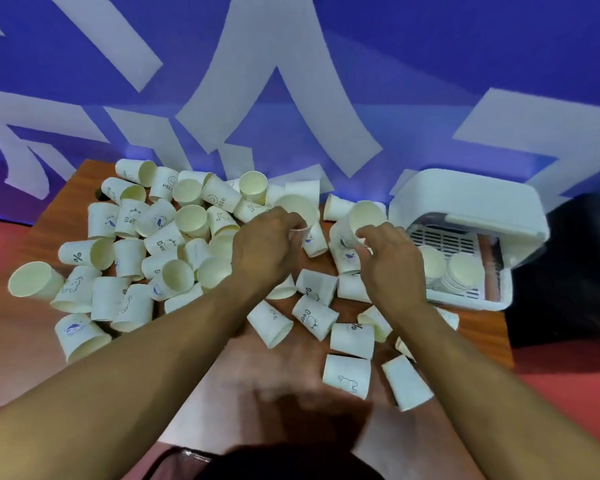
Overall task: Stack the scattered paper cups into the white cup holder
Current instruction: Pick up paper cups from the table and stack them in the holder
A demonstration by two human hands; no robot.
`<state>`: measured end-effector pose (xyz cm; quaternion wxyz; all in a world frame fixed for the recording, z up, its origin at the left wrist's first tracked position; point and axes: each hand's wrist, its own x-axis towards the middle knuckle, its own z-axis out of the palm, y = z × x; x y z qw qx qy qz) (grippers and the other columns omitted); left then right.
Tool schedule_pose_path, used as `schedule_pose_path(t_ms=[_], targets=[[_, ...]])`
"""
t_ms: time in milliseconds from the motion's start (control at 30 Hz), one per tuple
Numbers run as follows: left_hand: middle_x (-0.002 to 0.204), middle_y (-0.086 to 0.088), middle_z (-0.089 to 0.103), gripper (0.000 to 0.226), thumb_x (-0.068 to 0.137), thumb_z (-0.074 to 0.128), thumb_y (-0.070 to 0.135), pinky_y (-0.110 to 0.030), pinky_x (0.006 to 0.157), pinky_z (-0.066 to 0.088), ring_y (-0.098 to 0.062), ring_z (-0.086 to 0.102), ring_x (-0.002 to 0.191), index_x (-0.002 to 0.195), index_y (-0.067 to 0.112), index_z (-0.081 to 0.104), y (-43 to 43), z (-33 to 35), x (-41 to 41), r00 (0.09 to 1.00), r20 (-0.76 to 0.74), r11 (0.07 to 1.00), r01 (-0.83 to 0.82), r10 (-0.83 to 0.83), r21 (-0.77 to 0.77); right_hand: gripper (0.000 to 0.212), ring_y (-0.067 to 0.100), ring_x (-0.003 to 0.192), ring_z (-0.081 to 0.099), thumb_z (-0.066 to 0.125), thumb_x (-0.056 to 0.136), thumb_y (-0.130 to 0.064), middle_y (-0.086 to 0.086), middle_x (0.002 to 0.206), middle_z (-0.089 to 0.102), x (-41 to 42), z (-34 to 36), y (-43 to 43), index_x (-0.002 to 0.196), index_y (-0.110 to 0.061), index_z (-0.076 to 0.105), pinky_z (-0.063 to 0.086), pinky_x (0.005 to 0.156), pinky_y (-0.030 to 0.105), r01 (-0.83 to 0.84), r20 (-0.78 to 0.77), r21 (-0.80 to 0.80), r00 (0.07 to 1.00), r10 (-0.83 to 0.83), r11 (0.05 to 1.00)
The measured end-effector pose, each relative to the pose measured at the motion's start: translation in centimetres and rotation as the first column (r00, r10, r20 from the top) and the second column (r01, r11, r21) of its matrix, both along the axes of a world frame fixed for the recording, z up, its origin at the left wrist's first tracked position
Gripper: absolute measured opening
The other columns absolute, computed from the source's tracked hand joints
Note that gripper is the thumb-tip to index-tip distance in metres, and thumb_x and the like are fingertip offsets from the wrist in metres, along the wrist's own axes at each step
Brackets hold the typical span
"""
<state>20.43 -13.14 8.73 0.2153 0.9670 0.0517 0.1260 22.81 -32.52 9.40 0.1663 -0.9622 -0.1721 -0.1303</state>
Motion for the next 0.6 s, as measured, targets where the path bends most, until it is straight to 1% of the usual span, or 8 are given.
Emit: schedule_pose_path(t_ms=[100,200,267,300,333,433,533,600], targets=[[0.102,0.002,0.067,0.018,0.093,0.058,0.034,-0.036,0.069,0.052,-0.023,0.063,0.091,0.106,0.027,0.068,-4.2,-0.1,1.0,0.999,0.033,0.999,0.035,-0.035,0.005,0.008,0.027,0.08,0.055,0.067,0.087,-0.015,0.007,0.087,0.063,0.0,0.6,-3.9,0.094,-0.012,0.07,0.044,0.062,0.03,0.057,0.008,-0.01,0.998,-0.057,0.998],[0.101,0.001,0.068,0.016,0.092,0.06,0.035,-0.038,0.067,0.053,-0.024,0.063,0.087,0.104,0.025,0.067,-8.4,-0.1,1.6,0.992,0.088,0.995,0.092,-0.09,-0.022,0.007,0.027,0.081,0.052,0.063,0.088,-0.015,0.005,0.088,0.061,-0.1,0.6,-8.1,0.093,-0.012,0.068,0.047,0.06,0.036,0.093,0.02,0.068,0.995,-0.095,0.993],[0.096,0.001,0.068,0.016,0.093,0.058,0.036,-0.037,0.063,0.052,-0.023,0.063,0.082,0.102,0.025,0.065,-11.2,-0.2,2.0,0.984,0.107,0.99,0.143,-0.14,-0.017,0.006,0.027,0.083,0.052,0.062,0.088,-0.014,0.004,0.088,0.06,0.0,0.3,-11.0,0.09,-0.011,0.067,0.044,0.068,0.042,0.129,0.044,0.059,0.99,-0.131,0.99],[0.092,0.001,0.068,0.016,0.094,0.057,0.036,-0.036,0.061,0.051,-0.023,0.063,0.078,0.101,0.025,0.065,-12.5,-0.3,2.2,0.981,0.113,0.987,0.161,-0.159,-0.011,0.007,0.027,0.084,0.053,0.061,0.088,-0.015,0.003,0.087,0.06,0.1,0.1,-12.4,0.09,-0.012,0.067,0.04,0.074,0.044,0.146,0.054,0.039,0.988,-0.148,0.989],[0.087,0.002,0.067,0.016,0.094,0.057,0.037,-0.035,0.058,0.05,-0.023,0.062,0.075,0.1,0.025,0.065,-13.7,-0.4,2.4,0.979,0.117,0.985,0.171,-0.169,-0.009,0.007,0.027,0.084,0.053,0.061,0.088,-0.015,0.003,0.088,0.06,0.2,-0.1,-13.8,0.09,-0.012,0.066,0.04,0.076,0.044,0.159,0.055,0.032,0.986,-0.16,0.987],[0.078,0.001,0.068,0.015,0.094,0.057,0.036,-0.03,0.054,0.045,-0.022,0.061,0.068,0.096,0.024,0.066,-16.9,-0.8,3.0,0.976,0.135,0.985,0.17,-0.169,0.002,0.008,0.026,0.082,0.05,0.06,0.088,-0.017,0.004,0.086,0.059,0.7,-0.8,-17.3,0.089,-0.012,0.066,0.049,0.069,0.04,0.196,0.061,0.04,0.978,-0.198,0.98],[0.078,-0.005,0.069,0.016,0.093,0.06,0.034,-0.028,0.058,0.043,-0.024,0.06,0.068,0.098,0.023,0.07,-19.4,-1.1,3.6,0.977,0.153,0.989,0.141,-0.147,0.048,0.006,0.027,0.082,0.052,0.064,0.086,-0.014,0.005,0.083,0.059,1.4,-1.5,-20.0,0.085,-0.01,0.068,0.039,0.06,0.028,0.224,0.076,0.03,0.971,-0.226,0.974],[0.081,-0.01,0.067,0.018,0.093,0.061,0.036,-0.027,0.06,0.04,-0.025,0.058,0.074,0.104,0.025,0.07,-20.5,-1.3,3.9,0.988,0.112,0.993,0.098,-0.105,0.07,0.005,0.031,0.091,0.056,0.066,0.084,-0.011,0.005,0.082,0.06,1.8,-2.0,-21.1,0.085,-0.009,0.07,0.04,0.06,0.027,0.238,0.068,0.01,0.969,-0.238,0.971]])
